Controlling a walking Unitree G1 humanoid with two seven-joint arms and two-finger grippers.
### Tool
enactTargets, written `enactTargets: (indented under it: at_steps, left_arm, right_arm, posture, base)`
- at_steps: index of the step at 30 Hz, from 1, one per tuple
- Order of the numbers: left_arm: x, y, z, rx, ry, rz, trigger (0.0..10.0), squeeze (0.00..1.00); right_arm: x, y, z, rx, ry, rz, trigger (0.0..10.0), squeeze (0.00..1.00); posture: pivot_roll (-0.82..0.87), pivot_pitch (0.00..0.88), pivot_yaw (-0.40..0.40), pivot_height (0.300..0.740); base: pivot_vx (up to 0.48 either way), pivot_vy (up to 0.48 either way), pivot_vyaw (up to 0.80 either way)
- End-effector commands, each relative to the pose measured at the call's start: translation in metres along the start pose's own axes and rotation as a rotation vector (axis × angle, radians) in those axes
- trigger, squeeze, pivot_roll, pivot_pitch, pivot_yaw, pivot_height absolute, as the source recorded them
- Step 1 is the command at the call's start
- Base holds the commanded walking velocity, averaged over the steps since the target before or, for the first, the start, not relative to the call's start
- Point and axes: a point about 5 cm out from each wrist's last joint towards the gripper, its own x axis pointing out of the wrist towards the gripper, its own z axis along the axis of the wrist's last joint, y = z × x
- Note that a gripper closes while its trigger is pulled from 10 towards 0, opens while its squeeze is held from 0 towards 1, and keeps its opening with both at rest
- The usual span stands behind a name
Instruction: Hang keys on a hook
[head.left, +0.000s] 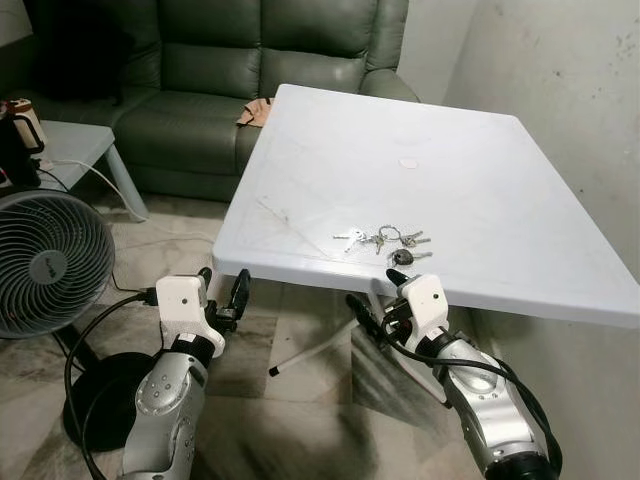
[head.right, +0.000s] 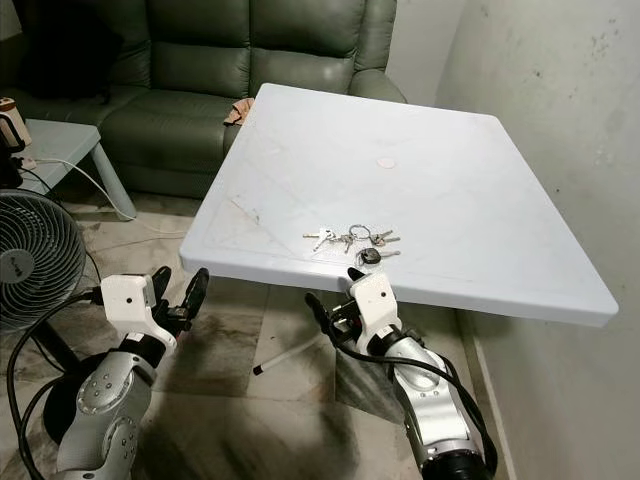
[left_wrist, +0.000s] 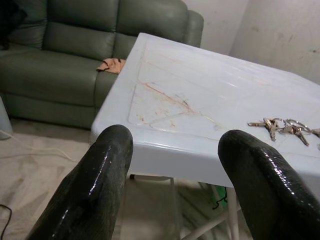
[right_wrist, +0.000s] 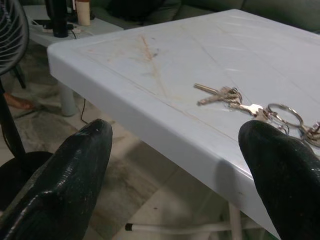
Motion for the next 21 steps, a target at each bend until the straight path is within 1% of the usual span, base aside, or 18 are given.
enactTargets:
  at_steps: [1,3,4,5,6,9,12,16,19,21]
  left_arm:
    - [0.002,0.0,0.001,0.023,0.003,-0.005,10.0,0.0]
    - [0.002,-0.002,0.0,0.029,0.004,-0.012,10.0,0.0]
    - [0.003,-0.004,0.0,0.03,0.009,-0.021,10.0,0.0]
    - [0.003,-0.004,0.0,0.03,0.009,-0.021,10.0,0.0]
    - [0.004,-0.008,0.0,0.033,0.01,-0.039,10.0,0.0]
    - [0.004,-0.01,-0.001,0.035,0.012,-0.048,10.0,0.0]
    - [0.007,-0.015,0.001,0.046,0.01,-0.07,10.0,0.0]
    - [0.007,-0.015,0.001,0.047,0.011,-0.071,10.0,0.0]
    - [0.011,-0.026,0.004,0.051,0.005,-0.12,10.0,0.0]
    - [0.01,-0.026,0.005,0.05,0.0,-0.121,10.0,0.0]
  right_arm:
    - [0.004,-0.005,0.004,-0.012,0.003,-0.062,10.0,0.0]
    - [0.006,-0.005,0.004,-0.014,0.012,-0.089,10.0,0.0]
    - [0.009,-0.005,0.005,0.026,0.027,-0.119,10.0,0.0]
    - [0.009,-0.005,0.005,0.026,0.027,-0.119,10.0,0.0]
    - [0.012,-0.004,0.006,0.041,0.026,-0.13,10.0,0.0]
    - [0.013,-0.004,0.007,0.043,0.026,-0.138,10.0,0.0]
    - [0.02,-0.003,0.009,0.064,0.05,-0.194,10.0,0.0]
    - [0.021,-0.003,0.009,0.066,0.055,-0.2,10.0,0.0]
    - [0.036,0.008,0.015,0.123,0.061,-0.267,10.0,0.0]
    - [0.037,0.012,0.018,0.108,0.039,-0.252,10.0,0.0]
  posture:
    - [-0.09,0.0,-0.07,0.74]
    - [-0.09,0.0,-0.07,0.74]
    - [-0.09,0.0,-0.069,0.74]
    - [-0.09,0.0,-0.069,0.74]
    - [-0.09,0.0,-0.07,0.74]
    - [-0.09,0.0,-0.071,0.74]
    - [-0.08,0.0,-0.07,0.74]
    - [-0.08,0.0,-0.07,0.74]
    - [-0.08,0.0,-0.066,0.74]
    - [-0.08,0.0,-0.064,0.74]
  base:
    - [0.0,0.0,0.0]
    - [0.0,0.0,0.0]
    - [0.0,0.0,0.0]
    - [0.0,0.0,0.0]
    - [0.0,0.0,0.0]
    - [0.0,0.0,0.0]
    - [0.0,0.0,0.0]
    - [0.0,0.0,0.0]
    - [0.0,0.0,0.0]
    - [0.0,0.0,0.0]
